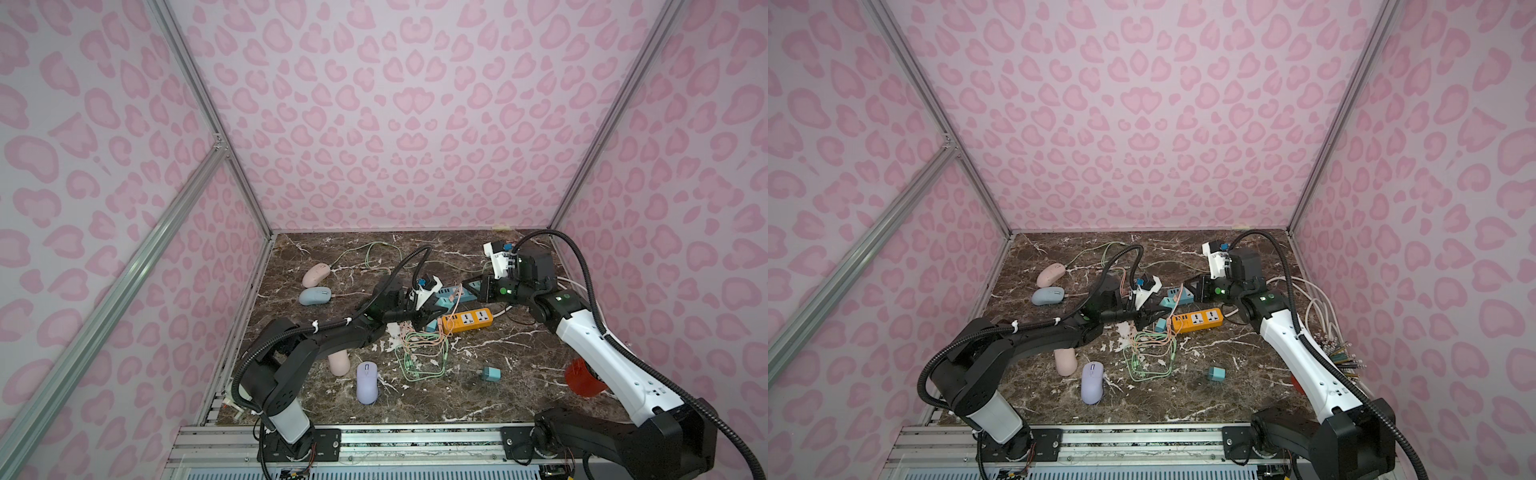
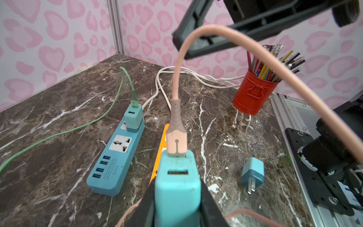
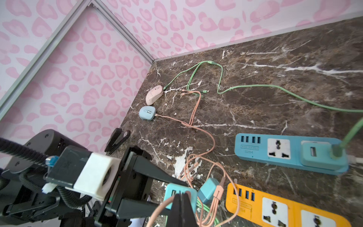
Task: Unplug the wireless mouse
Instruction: Remove the power cord from the plug.
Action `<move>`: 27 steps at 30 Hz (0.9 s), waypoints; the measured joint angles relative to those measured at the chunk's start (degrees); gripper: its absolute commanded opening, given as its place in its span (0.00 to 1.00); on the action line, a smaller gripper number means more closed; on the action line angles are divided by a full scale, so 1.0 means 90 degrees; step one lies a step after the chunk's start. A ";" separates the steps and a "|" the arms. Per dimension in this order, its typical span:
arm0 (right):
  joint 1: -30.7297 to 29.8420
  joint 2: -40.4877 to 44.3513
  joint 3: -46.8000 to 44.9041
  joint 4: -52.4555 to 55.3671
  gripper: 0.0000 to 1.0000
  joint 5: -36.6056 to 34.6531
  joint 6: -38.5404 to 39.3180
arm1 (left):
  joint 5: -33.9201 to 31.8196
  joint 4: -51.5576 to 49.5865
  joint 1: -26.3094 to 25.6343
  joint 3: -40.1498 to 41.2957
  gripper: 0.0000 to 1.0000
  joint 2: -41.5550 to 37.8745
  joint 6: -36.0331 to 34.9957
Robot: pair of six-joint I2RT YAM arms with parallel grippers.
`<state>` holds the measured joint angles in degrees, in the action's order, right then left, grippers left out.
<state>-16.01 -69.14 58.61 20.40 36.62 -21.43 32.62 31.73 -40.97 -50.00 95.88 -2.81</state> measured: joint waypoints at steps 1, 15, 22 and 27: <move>0.0000 0.0000 0.0000 0.0000 0.11 0.0002 0.0005 | 0.0000 0.0002 0.0000 0.0032 0.03 -0.0024 0.0032; 0.0000 0.0282 -0.0566 0.0080 0.33 -0.0214 0.0245 | -0.0036 -0.0015 0.0000 -0.0029 0.03 -0.0073 0.0058; -0.0012 0.0333 -0.0690 -0.0073 0.48 0.0056 0.0155 | -0.0019 -0.0007 0.0000 -0.0053 0.03 -0.0061 0.0112; -0.0151 -0.0027 -0.0442 -0.0347 0.48 0.0172 0.0024 | 0.0005 -0.0007 0.0000 -0.0053 0.03 -0.0024 0.0151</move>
<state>-17.37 -69.38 54.63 17.28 38.17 -21.21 32.67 31.66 -40.97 -50.48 95.66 -1.45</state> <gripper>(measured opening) 0.480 0.317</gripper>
